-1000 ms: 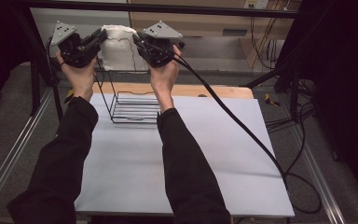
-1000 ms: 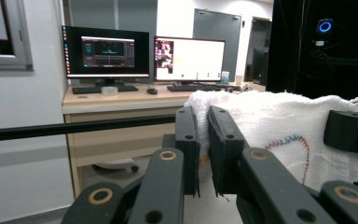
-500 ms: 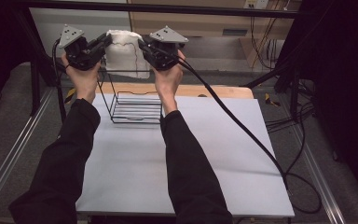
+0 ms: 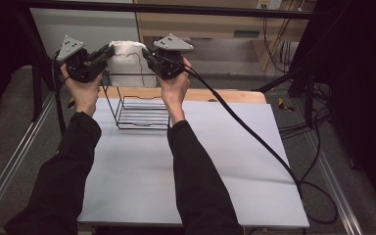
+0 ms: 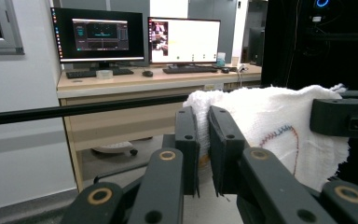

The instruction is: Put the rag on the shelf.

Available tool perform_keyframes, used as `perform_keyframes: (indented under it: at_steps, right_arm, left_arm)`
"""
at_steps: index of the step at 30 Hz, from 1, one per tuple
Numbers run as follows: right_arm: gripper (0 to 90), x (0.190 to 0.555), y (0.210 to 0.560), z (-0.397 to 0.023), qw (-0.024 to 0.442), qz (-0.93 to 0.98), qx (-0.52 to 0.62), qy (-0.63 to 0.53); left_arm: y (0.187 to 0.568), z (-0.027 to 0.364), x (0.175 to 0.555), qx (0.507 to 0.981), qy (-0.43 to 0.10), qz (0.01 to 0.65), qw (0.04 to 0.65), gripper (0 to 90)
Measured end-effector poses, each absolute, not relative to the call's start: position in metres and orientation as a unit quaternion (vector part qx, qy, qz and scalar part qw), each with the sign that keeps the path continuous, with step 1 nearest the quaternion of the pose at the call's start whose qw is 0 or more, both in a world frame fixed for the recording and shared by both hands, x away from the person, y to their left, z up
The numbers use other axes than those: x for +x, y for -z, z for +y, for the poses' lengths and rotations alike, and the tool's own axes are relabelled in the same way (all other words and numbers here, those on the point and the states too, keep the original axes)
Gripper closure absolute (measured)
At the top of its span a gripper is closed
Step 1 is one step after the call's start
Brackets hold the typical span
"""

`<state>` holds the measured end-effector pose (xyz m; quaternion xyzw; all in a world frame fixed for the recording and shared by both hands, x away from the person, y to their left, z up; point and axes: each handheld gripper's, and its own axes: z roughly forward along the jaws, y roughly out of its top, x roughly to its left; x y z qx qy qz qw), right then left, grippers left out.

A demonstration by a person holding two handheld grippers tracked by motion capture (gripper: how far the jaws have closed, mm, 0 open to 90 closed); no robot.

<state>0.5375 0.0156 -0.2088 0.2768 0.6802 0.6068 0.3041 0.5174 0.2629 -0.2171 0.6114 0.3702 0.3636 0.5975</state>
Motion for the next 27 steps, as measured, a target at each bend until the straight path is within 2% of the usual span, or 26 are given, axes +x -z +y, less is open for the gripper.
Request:
perform_keyframes:
  at_steps: [27]
  right_arm:
    - [79.4,0.525,0.222,0.017,0.280,0.698,0.268,-0.603]
  left_arm:
    - [0.233,0.272,0.497,0.629,-0.352,0.367,0.588,81.7]
